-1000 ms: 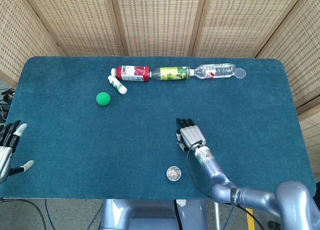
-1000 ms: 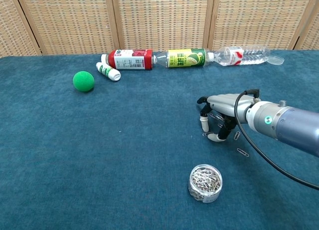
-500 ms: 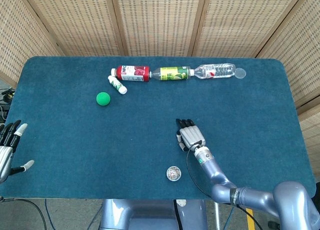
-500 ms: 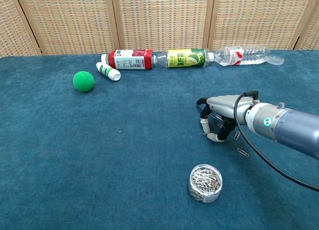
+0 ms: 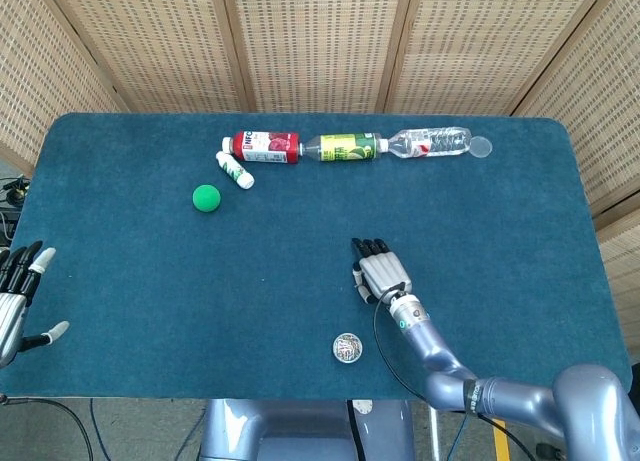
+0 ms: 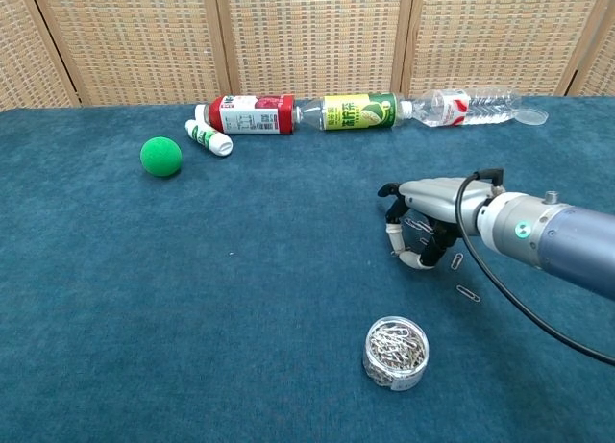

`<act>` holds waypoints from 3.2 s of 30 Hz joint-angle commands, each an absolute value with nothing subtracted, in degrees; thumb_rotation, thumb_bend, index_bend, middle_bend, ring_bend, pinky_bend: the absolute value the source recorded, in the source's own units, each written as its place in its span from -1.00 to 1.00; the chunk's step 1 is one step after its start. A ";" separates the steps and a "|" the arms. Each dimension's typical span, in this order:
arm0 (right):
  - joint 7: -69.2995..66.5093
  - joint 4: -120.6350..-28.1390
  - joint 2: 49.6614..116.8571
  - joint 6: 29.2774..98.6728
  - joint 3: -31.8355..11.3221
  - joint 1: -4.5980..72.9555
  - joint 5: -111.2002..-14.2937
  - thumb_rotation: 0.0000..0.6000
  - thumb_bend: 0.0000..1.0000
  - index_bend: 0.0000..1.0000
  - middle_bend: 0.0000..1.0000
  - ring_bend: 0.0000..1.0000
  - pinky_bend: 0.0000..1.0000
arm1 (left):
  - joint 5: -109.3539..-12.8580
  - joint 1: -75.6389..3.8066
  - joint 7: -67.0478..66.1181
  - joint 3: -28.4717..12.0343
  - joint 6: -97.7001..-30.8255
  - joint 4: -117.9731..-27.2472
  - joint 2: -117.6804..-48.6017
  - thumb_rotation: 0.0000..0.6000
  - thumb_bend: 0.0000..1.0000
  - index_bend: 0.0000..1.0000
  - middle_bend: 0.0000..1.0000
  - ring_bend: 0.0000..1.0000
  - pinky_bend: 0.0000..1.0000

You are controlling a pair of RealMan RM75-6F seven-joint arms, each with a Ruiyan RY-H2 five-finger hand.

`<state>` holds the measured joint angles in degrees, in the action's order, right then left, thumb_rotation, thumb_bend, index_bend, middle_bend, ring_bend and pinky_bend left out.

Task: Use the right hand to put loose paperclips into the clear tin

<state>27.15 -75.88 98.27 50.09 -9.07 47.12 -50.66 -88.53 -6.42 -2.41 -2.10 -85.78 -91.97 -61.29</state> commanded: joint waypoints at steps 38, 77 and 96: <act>29.02 -100.59 87.88 54.45 1.15 41.22 -69.96 1.00 -0.11 0.28 -1.00 -1.00 -1.00 | -90.84 -5.96 -1.97 -1.15 -87.08 -92.62 -60.82 1.00 -1.00 -1.00 -1.00 -1.00 -1.00; 28.81 -102.30 83.97 57.36 -3.22 40.14 -68.81 1.00 -0.34 -0.05 -1.00 -1.00 -1.00 | -90.95 -5.92 -1.71 -1.11 -87.15 -92.57 -60.75 1.00 -1.00 -1.00 -1.00 -1.00 -1.00; 24.36 -93.41 82.46 53.60 -1.18 37.51 -63.18 1.00 -0.37 -0.05 -1.00 -1.00 -1.00 | -90.82 -6.05 -3.13 -1.00 -86.67 -92.64 -61.32 1.00 -1.00 -1.00 -1.00 -1.00 -1.00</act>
<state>25.11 -93.82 82.26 54.18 -1.36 37.53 -62.56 -90.82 -6.04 -3.13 -1.00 -86.67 -92.64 -61.32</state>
